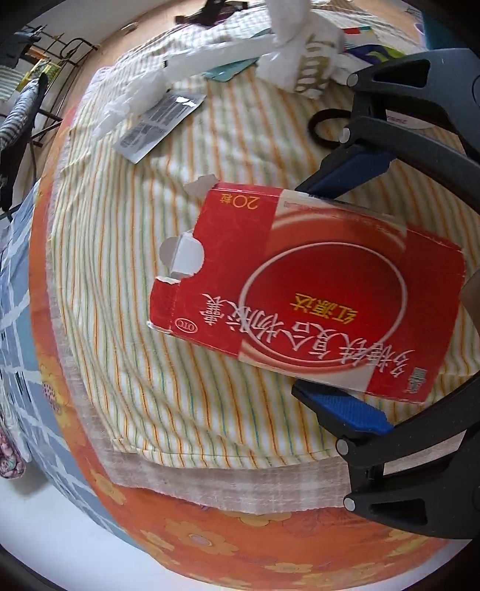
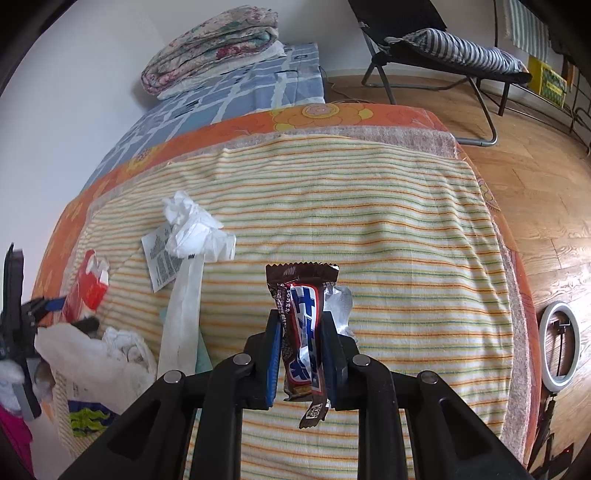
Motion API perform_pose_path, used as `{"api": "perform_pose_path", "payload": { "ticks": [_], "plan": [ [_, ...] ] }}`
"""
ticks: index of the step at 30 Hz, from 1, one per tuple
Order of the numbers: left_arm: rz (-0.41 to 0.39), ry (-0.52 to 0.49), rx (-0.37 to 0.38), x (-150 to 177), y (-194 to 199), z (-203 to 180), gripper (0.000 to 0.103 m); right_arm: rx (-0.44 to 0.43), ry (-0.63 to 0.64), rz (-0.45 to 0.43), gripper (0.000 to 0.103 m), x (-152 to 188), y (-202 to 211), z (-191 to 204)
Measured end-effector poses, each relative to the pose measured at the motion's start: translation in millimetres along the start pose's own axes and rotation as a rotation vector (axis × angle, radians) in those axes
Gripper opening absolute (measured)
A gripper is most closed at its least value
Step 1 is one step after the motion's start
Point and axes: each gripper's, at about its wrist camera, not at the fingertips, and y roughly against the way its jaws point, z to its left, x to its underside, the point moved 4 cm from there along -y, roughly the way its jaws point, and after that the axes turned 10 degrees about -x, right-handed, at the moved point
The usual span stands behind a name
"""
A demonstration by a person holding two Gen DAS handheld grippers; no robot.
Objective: Collect trash
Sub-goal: 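Carry the red box and chocolate wrapper down over the blue basket with both tools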
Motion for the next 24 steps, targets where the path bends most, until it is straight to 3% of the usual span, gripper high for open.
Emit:
{"api": "perform_pose_path", "payload": {
  "ticks": [8,24],
  "plan": [
    [-0.045,0.036,-0.002,6,19,11,0.094,0.006,0.062,-0.025,0.019,8,18,15],
    [-0.169,0.014,0.049,63,132,-3,0.094,-0.109,0.127,-0.067,0.019,61,89,73]
  ]
}}
